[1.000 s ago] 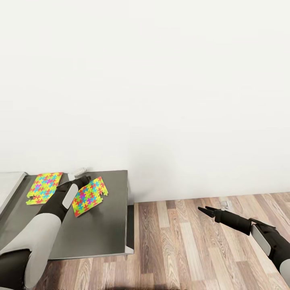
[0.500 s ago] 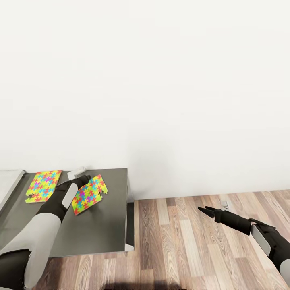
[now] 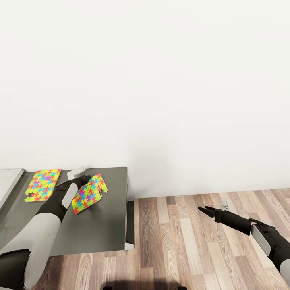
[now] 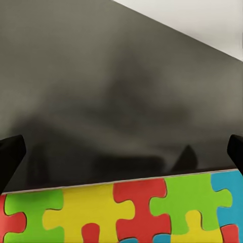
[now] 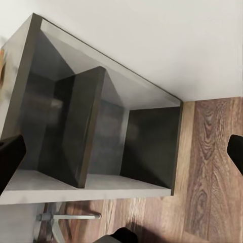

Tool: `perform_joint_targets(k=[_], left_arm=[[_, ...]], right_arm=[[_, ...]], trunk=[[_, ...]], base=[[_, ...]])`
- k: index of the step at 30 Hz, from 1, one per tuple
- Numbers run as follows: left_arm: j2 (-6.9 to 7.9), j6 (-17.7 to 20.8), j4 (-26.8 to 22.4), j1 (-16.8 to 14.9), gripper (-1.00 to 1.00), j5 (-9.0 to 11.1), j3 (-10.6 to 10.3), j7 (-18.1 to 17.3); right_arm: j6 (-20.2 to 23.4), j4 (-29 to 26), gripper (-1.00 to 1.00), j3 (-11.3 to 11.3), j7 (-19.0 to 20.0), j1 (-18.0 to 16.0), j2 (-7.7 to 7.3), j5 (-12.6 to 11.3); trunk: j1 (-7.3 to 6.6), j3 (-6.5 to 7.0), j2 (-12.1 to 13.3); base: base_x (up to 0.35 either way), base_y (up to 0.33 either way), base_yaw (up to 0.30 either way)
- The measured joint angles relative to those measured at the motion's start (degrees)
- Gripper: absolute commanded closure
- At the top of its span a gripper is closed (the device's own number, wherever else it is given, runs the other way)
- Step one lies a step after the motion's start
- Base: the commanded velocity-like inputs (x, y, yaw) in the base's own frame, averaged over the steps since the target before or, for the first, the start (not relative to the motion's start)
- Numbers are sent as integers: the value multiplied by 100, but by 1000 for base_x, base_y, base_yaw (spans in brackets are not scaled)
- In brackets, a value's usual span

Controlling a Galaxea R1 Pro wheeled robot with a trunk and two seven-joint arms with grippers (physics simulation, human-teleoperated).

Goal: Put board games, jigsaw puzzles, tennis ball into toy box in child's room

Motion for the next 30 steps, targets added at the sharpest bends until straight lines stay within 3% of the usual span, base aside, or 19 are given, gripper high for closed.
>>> perform_joint_targets(k=[30], left_arm=[[0,2,-77,-3,-100,-21,11,-1]], right_arm=[[9,0,-100,-19,-1,1,0,-4]], trunk=[[-1,-81,-2]], base=[[0,0,0]])
